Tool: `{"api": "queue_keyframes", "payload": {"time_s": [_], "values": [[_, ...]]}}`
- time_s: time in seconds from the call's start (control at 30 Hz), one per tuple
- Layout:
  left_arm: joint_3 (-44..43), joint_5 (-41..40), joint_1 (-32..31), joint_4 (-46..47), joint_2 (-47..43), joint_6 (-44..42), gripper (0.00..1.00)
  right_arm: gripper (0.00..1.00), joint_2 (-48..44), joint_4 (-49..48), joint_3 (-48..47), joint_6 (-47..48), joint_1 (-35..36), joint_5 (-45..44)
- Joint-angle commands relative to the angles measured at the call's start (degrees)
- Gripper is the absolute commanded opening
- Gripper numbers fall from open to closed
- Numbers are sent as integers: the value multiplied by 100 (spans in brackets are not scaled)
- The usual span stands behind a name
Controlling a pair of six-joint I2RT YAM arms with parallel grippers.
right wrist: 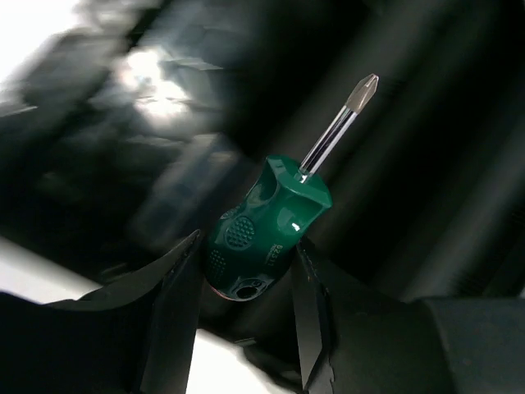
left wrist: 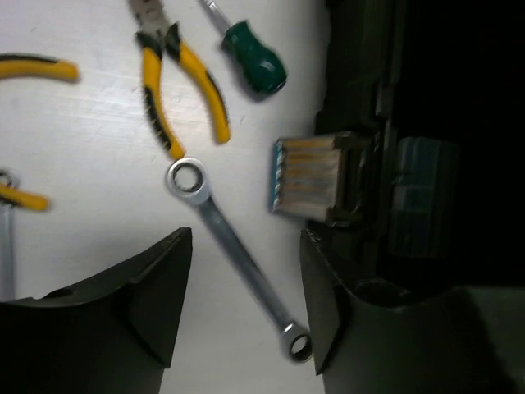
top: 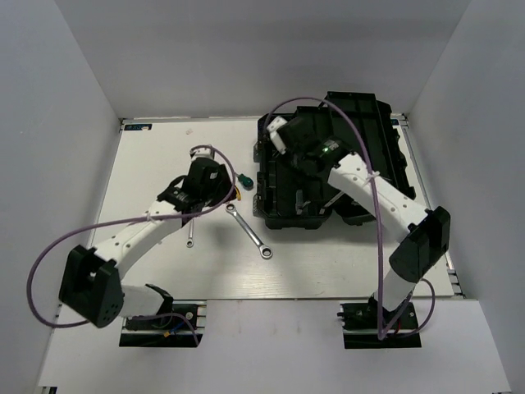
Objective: Sort the tools into containers
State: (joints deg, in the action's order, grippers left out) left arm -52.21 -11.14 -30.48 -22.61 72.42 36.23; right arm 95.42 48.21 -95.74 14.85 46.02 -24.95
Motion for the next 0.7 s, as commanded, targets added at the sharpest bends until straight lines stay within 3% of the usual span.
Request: {"api": "queue_keyframes", "payload": {"time_s": [0.0,0.03,0.17,0.67], "values": [[-597,435,165,599,552,437,66,0,152,-480,-531,264,-514,-424],[-702,437,165,652,910,499,76,0,309,-435,-681,264,-646,-327],[-1212,534,332,583,1571,622,85,0,635,-619,-840,255,-919,139],[-1837,788,587,582,2742,675,86,0,2148,-426,-2440,9,-1683,218]]}}
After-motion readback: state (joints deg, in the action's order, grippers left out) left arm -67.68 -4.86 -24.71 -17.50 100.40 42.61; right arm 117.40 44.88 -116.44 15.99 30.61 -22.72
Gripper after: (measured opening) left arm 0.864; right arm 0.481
